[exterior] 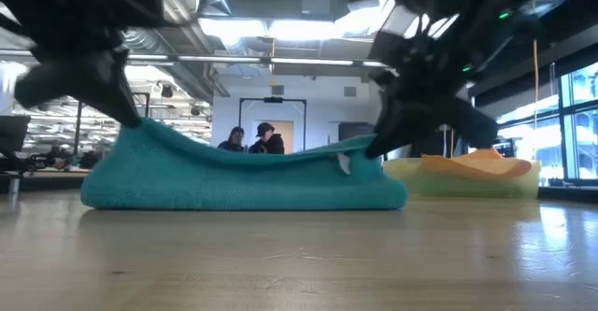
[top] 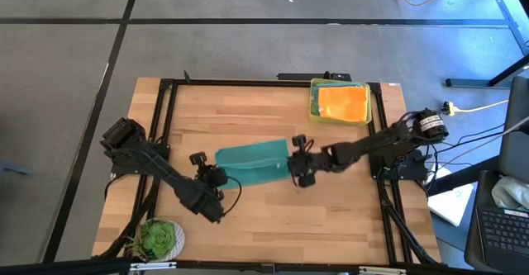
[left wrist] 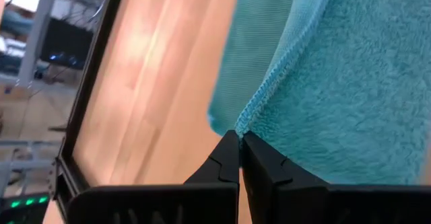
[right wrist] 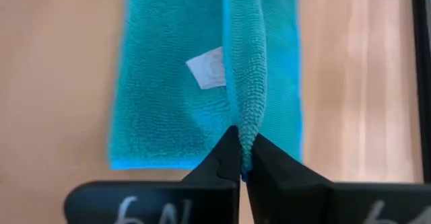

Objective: Fold microfiber towels
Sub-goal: Fold the blue microfiber cloth

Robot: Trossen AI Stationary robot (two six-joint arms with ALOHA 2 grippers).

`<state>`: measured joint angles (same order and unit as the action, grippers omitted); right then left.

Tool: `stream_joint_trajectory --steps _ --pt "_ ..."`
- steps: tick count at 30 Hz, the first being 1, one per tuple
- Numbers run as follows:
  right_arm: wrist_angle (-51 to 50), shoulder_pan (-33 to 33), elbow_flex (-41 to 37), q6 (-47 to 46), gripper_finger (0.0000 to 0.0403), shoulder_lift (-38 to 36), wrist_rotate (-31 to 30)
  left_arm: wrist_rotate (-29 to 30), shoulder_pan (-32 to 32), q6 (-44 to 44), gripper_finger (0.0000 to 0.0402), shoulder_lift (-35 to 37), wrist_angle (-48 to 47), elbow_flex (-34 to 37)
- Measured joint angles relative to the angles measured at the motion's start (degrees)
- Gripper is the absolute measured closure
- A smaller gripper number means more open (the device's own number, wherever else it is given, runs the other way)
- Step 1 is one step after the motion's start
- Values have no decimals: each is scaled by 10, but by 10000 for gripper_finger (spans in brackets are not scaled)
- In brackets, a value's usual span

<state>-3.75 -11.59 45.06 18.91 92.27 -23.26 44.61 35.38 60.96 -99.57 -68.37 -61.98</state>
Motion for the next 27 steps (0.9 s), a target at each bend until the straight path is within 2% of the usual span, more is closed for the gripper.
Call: stream_joint_trajectory --steps 5,9,12,18,23,27 --pt "13 68 0 9 385 0 73 3 -33 -7 401 0 18 29" --pt "14 109 -7 9 390 3 146 2 -52 -47 401 0 79 56" --pt "26 133 -14 3 383 3 172 3 -67 -59 396 0 103 72" --pt "34 170 -14 -26 347 6 160 52 -98 -31 363 0 94 98" --pt "24 184 -14 -59 309 15 213 21 -125 -65 340 -1 128 102" --pt "27 182 -15 -69 254 28 217 2 -132 -98 320 -1 168 102"
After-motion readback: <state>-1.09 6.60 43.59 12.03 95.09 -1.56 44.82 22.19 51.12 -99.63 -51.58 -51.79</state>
